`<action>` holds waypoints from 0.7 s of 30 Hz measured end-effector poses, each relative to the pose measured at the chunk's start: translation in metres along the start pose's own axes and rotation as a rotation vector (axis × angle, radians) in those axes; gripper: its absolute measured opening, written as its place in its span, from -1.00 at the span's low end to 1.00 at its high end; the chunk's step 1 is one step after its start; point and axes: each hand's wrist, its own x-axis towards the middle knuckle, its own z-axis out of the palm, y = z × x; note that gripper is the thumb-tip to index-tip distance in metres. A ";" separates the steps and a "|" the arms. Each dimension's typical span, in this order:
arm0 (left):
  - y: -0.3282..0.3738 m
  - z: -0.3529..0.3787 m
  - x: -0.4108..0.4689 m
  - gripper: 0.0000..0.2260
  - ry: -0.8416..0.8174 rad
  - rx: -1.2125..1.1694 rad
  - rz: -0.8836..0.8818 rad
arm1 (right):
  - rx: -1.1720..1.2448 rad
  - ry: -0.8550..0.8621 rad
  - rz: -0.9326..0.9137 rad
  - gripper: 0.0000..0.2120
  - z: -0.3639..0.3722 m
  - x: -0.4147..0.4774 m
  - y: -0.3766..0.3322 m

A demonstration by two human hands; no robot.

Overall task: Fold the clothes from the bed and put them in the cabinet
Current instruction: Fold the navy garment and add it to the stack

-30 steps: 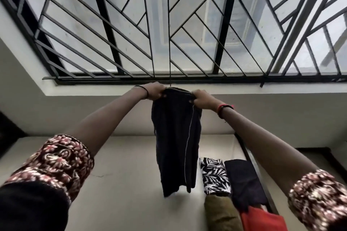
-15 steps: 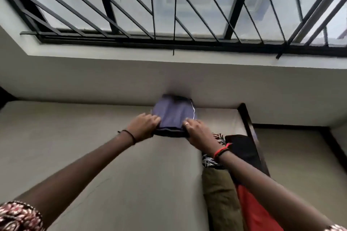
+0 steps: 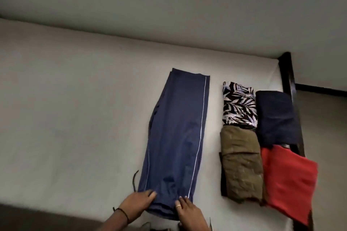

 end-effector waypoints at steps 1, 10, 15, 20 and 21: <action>-0.003 0.013 -0.003 -0.37 -0.001 -0.040 0.028 | 0.063 -0.014 0.017 -0.83 0.007 -0.003 0.003; -0.029 0.016 -0.006 -0.54 0.171 -0.949 -0.216 | 0.660 -0.054 0.121 -0.50 -0.022 -0.012 0.021; -0.045 -0.036 0.023 -0.72 0.310 -1.217 -0.251 | 1.173 0.096 0.311 -0.57 -0.078 0.029 0.052; -0.059 -0.082 0.070 -0.84 0.415 -1.265 -0.240 | 1.201 0.140 0.294 -0.58 -0.114 0.091 0.073; -0.063 -0.088 0.081 -0.85 0.428 -1.262 -0.248 | 1.186 0.151 0.301 -0.57 -0.117 0.103 0.075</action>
